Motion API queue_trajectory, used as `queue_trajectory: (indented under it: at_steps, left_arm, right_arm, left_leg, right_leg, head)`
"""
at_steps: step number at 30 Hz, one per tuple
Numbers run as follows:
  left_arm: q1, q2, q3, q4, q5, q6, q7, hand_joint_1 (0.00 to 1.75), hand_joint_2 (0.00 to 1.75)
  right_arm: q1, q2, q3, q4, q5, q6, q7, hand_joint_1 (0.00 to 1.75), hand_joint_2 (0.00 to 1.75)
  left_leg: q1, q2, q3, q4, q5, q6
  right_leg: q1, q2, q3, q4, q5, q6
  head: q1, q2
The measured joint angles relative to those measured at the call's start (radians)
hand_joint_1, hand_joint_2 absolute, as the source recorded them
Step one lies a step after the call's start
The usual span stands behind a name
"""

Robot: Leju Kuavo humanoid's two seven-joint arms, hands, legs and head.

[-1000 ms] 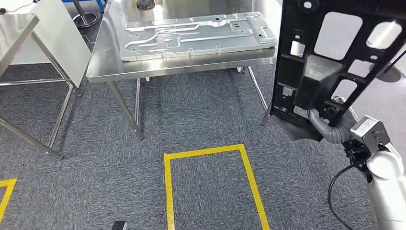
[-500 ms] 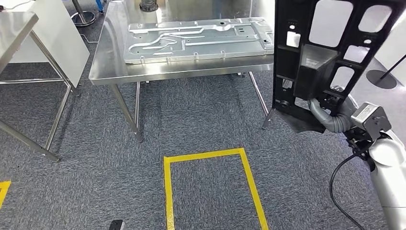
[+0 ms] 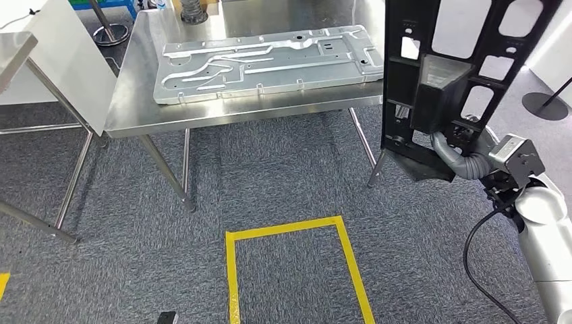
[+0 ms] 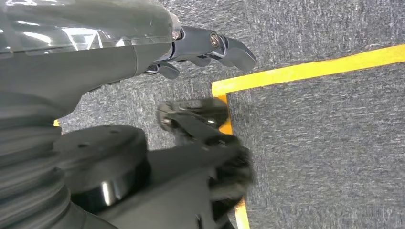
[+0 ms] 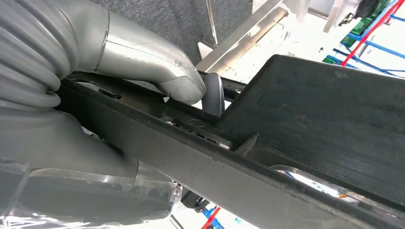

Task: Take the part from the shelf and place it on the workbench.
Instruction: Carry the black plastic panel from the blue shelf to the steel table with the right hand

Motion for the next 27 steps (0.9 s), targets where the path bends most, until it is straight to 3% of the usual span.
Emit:
queue_trajectory:
  at_steps: [1, 3, 4, 5, 7, 9, 11, 13, 15, 16, 17, 18, 20, 21, 22, 24, 26, 27]
  left_arm:
    - [0.002, 0.0, 0.0, 0.0, 0.0, 0.0, 0.0, 0.0, 1.75]
    - [0.002, 0.002, 0.0, 0.0, 0.0, 0.0, 0.0, 0.0, 1.75]
    - [0.002, 0.003, 0.0, 0.0, -0.001, 0.0, 0.0, 0.0, 1.75]
    - [0.002, 0.005, 0.0, 0.0, -0.002, 0.0, 0.0, 0.0, 1.75]
    - [0.001, 0.006, 0.0, 0.0, -0.002, 0.0, 0.001, 0.0, 1.75]
    - [-0.001, 0.006, 0.0, 0.0, -0.003, -0.001, 0.002, 0.0, 1.75]
    - [-0.003, 0.007, 0.0, 0.0, -0.003, -0.001, 0.002, 0.0, 1.75]
    - [-0.003, 0.006, 0.0, 0.0, -0.003, -0.001, 0.003, 0.0, 1.75]
    - [0.0, 0.003, 0.0, 0.0, -0.005, -0.003, 0.003, 0.0, 1.75]
    - [0.001, 0.001, 0.0, 0.0, -0.007, -0.004, 0.003, 0.0, 1.75]
    - [0.002, 0.0, 0.0, 0.0, -0.008, -0.004, 0.003, 0.0, 1.75]
    - [0.002, -0.001, 0.0, 0.0, -0.009, -0.005, 0.003, 0.0, 1.75]
    - [0.0, 0.0, 0.0, 0.0, -0.009, -0.005, 0.003, 0.0, 1.75]
    - [-0.002, 0.0, 0.0, 0.0, -0.009, -0.005, 0.002, 0.0, 1.75]
    - [-0.003, 0.0, 0.0, 0.0, -0.009, -0.005, 0.002, 0.0, 1.75]
    - [-0.005, 0.0, -0.001, 0.0, -0.01, -0.005, 0.001, 0.0, 1.75]
    - [-0.007, 0.0, -0.001, 0.0, -0.01, -0.005, 0.002, 0.0, 1.75]
    - [-0.007, 0.0, -0.001, 0.0, -0.01, -0.006, 0.002, 0.0, 1.75]
  right_arm:
    - [-0.001, 0.0, 0.003, 0.003, 0.0, 0.0, 0.0, 1.75, 1.75]
    - [-0.005, 0.001, 0.005, 0.006, -0.001, -0.002, -0.001, 1.75, 1.75]
    - [-0.007, 0.002, 0.006, 0.008, -0.001, -0.003, -0.002, 1.75, 1.75]
    - [-0.008, 0.002, 0.008, 0.01, -0.002, -0.004, -0.004, 1.75, 1.75]
    - [-0.005, 0.001, 0.01, 0.012, -0.004, -0.005, -0.006, 1.75, 1.75]
    - [-0.002, -0.002, 0.01, 0.012, -0.007, -0.007, -0.008, 1.75, 1.75]
    - [-0.003, -0.003, 0.01, 0.013, -0.01, -0.009, -0.01, 1.75, 1.75]
    - [-0.002, -0.004, 0.01, 0.015, -0.012, -0.01, -0.01, 1.75, 1.75]
    - [0.0, -0.004, 0.01, 0.017, -0.013, -0.01, -0.01, 1.75, 1.75]
    - [0.0, -0.006, 0.01, 0.018, -0.013, -0.01, -0.009, 1.75, 1.75]
    - [0.0, -0.007, 0.01, 0.019, -0.014, -0.01, -0.009, 1.75, 1.75]
    - [0.0, -0.009, 0.01, 0.02, -0.016, -0.009, -0.009, 1.75, 1.75]
    - [-0.001, -0.01, 0.01, 0.023, -0.019, -0.006, -0.007, 1.75, 1.75]
    - [-0.001, -0.012, 0.01, 0.023, -0.02, -0.004, -0.005, 1.75, 1.75]
    - [-0.002, -0.014, 0.01, 0.023, -0.021, -0.003, -0.003, 1.75, 1.75]
    - [-0.004, -0.019, 0.008, 0.021, -0.025, -0.003, 0.0, 1.75, 1.75]
    - [-0.007, -0.022, 0.007, 0.02, -0.028, -0.003, 0.0, 1.75, 1.75]
    - [-0.008, -0.023, 0.007, 0.02, -0.03, -0.003, 0.0, 1.75, 1.75]
  left_leg:
    - [-0.004, -0.001, 0.002, -0.047, 0.052, 0.011]
    - [-0.017, -0.008, 0.036, -0.186, 0.156, 0.045]
    - [-0.024, -0.01, 0.056, -0.241, 0.18, 0.059]
    - [-0.03, -0.012, 0.072, -0.273, 0.184, 0.068]
    - [-0.036, -0.012, 0.102, -0.306, 0.167, 0.072]
    - [-0.032, -0.012, 0.141, -0.339, 0.16, 0.07]
    - [-0.023, -0.012, 0.179, -0.36, 0.149, 0.067]
    - [-0.017, -0.012, 0.208, -0.365, 0.128, 0.062]
    - [-0.01, -0.012, 0.241, -0.365, 0.101, 0.053]
    - [-0.005, -0.013, 0.259, -0.364, 0.086, 0.047]
    - [0.001, -0.013, 0.276, -0.362, 0.069, 0.039]
    - [0.004, -0.013, 0.293, -0.357, 0.05, 0.03]
    - [0.003, -0.01, 0.317, -0.355, 0.013, 0.014]
    - [0.001, -0.008, 0.327, -0.352, 0.004, 0.006]
    - [0.0, -0.005, 0.33, -0.348, 0.002, 0.0]
    - [0.004, -0.003, 0.324, -0.306, 0.012, -0.01]
    - [0.008, -0.003, 0.265, -0.2, -0.002, -0.015]
    - [0.009, -0.003, 0.217, -0.133, -0.028, -0.017]
  right_leg:
    - [0.005, 0.001, 0.017, -0.001, -0.012, -0.001]
    - [0.013, 0.002, 0.051, -0.007, -0.036, -0.001]
    - [0.012, 0.004, 0.064, -0.013, -0.045, 0.002]
    - [0.009, 0.006, 0.074, -0.021, -0.05, 0.006]
    - [0.002, 0.009, 0.09, -0.022, -0.042, 0.019]
    - [-0.002, 0.006, 0.08, 0.022, -0.026, 0.029]
    - [-0.004, 0.003, 0.018, 0.122, -0.034, 0.037]
    - [-0.01, 0.003, -0.07, 0.219, -0.081, 0.051]
    - [-0.021, 0.001, -0.125, 0.228, -0.117, 0.068]
    - [-0.027, -0.001, -0.132, 0.19, -0.105, 0.078]
    - [-0.034, -0.004, -0.128, 0.132, -0.061, 0.087]
    - [-0.041, -0.013, -0.121, 0.067, 0.009, 0.095]
    - [-0.046, -0.032, -0.108, -0.009, 0.111, 0.084]
    - [-0.047, -0.036, -0.107, -0.017, 0.13, 0.073]
    - [-0.046, -0.033, -0.104, -0.012, 0.122, 0.058]
    - [-0.045, -0.023, -0.091, -0.011, 0.109, 0.041]
    - [-0.038, -0.017, -0.067, -0.013, 0.09, 0.026]
    - [-0.034, -0.015, -0.055, -0.014, 0.08, 0.021]
  head:
    - [0.0, 0.0]
    - [0.0, 0.0]
    - [0.001, 0.0]
    - [0.001, 0.0]
    - [0.001, 0.0]
    - [0.001, 0.0]
    - [0.001, 0.0]
    - [0.001, 0.0]
    - [0.001, 0.0]
    - [0.001, 0.0]
    - [0.001, 0.0]
    - [0.001, 0.0]
    - [0.001, 0.0]
    - [0.0, 0.0]
    - [0.0, 0.0]
    - [0.0, 0.0]
    - [0.0, 0.0]
    - [-0.001, 0.0]
